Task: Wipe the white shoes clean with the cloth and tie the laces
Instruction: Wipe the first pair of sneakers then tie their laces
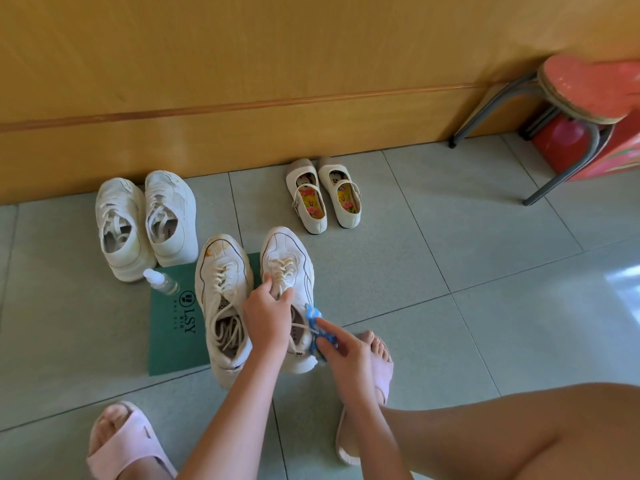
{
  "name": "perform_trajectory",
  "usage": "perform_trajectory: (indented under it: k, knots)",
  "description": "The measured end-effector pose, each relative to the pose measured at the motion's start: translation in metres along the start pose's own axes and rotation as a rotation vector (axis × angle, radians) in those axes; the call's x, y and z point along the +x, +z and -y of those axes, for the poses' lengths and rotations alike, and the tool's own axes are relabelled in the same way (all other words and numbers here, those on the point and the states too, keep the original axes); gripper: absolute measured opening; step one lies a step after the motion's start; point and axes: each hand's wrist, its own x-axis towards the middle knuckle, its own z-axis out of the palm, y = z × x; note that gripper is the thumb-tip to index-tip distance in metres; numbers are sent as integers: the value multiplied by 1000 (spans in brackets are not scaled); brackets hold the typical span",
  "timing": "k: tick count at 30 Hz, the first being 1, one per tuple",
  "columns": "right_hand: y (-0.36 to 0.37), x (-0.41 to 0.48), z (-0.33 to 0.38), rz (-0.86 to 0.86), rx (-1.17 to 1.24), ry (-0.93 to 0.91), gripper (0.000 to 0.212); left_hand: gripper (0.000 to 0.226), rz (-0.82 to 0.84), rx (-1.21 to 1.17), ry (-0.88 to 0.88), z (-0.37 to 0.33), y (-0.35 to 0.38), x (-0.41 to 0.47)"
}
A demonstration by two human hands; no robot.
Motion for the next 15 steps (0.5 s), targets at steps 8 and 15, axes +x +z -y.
perform_trajectory:
  k: [8,15]
  knots:
    - [22,-15,-42,-134,98,119,38,45,-1,28,-3,0,2,1]
    - [14,-16,-60,-354,183,177,29,48,22,16,4,0,-2,0]
